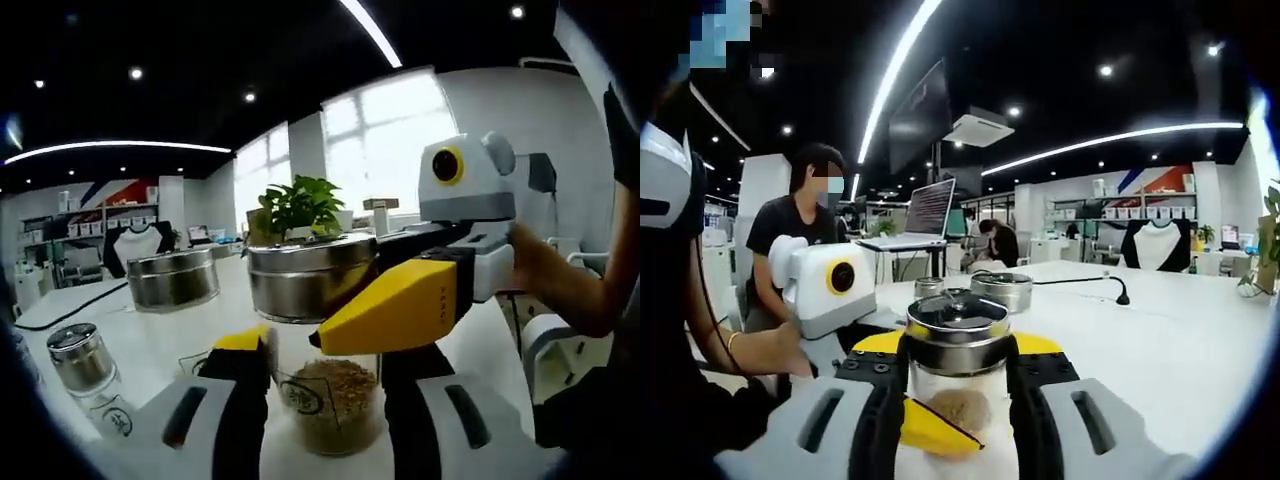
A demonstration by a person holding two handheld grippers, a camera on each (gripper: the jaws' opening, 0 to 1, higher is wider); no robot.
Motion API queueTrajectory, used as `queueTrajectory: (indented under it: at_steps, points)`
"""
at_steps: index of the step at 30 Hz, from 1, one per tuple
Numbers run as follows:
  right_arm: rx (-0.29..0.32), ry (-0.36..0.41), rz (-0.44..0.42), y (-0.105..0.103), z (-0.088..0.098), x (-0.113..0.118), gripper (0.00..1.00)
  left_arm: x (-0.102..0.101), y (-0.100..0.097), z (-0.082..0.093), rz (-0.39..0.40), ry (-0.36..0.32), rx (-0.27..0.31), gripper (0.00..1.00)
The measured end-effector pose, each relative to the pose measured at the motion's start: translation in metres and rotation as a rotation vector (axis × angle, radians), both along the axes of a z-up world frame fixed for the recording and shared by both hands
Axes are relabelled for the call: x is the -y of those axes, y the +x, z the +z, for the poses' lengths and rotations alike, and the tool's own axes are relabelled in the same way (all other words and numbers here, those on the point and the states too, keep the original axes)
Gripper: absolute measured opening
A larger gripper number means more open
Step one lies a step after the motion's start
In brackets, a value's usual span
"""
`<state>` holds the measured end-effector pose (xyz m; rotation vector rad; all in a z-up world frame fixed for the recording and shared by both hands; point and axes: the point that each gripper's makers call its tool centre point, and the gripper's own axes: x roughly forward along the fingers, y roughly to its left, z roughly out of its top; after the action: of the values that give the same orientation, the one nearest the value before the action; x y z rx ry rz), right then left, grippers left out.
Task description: Rotate the seasoning bottle until the label or dispensing opening points toward the visible target arrow and the bottle remains upright within the marked orientation range
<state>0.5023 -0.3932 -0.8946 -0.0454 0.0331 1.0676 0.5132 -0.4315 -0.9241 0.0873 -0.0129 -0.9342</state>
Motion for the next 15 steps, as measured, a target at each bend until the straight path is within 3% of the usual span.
queueTrajectory:
  at_steps: [7, 9, 15]
  points:
    - [-0.061, 0.045, -0.093, -0.001, -0.005, 0.004, 0.37, -0.002, 0.003, 0.001, 0.114, -0.029, 0.002, 0.45]
    - [-0.102, 0.08, -0.134, 0.0, -0.006, 0.006, 0.37, -0.006, 0.006, 0.001, 0.22, -0.053, 0.003, 0.45]
    - [-0.132, 0.106, -0.189, -0.005, -0.007, 0.01, 0.36, -0.006, 0.005, 0.001, 0.336, -0.066, 0.025, 0.45]
